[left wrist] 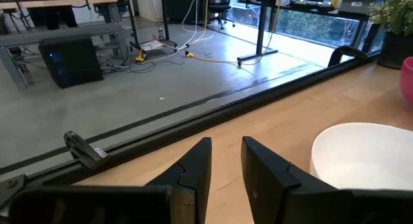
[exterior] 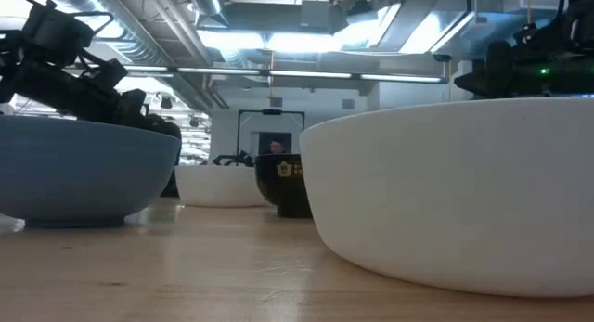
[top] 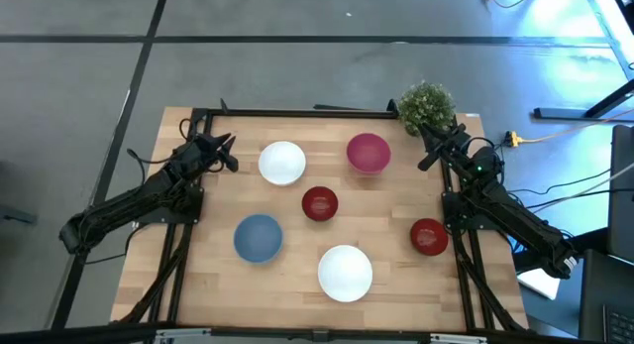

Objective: Nest bowls inside each other
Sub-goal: Stack the bottom white bowl into the top white bowl

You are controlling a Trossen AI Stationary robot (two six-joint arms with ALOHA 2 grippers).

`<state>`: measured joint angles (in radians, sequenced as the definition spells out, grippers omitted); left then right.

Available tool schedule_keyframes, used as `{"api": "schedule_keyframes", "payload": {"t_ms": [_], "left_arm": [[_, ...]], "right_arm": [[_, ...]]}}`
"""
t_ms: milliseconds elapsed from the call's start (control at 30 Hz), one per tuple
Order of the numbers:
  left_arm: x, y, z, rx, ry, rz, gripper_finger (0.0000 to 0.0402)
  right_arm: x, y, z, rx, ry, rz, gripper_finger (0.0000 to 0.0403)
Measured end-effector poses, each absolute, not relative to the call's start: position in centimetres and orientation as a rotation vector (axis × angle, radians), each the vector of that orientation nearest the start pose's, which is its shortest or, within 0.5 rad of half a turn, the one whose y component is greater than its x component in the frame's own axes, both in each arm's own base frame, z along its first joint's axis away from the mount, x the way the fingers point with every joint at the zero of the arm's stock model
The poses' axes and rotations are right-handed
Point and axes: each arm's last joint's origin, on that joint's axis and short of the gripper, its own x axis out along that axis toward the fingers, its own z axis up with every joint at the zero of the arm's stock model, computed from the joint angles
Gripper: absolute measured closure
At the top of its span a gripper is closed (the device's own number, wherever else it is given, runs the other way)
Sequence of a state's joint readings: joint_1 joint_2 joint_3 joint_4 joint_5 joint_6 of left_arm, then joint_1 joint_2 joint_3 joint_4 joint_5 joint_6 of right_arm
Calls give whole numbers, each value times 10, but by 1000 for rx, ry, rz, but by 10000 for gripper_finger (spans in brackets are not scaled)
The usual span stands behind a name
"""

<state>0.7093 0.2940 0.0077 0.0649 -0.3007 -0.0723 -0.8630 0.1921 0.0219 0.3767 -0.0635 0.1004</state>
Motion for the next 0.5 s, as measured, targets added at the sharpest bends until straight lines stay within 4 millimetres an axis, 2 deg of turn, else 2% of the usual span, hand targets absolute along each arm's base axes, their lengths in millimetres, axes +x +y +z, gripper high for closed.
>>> {"api": "schedule_keyframes", "payload": {"t_ms": [500], "left_arm": [[80,80,147,-117,188,1015,321]], "right_arm": [[70,-79,195,13,-278,-778,337]]}}
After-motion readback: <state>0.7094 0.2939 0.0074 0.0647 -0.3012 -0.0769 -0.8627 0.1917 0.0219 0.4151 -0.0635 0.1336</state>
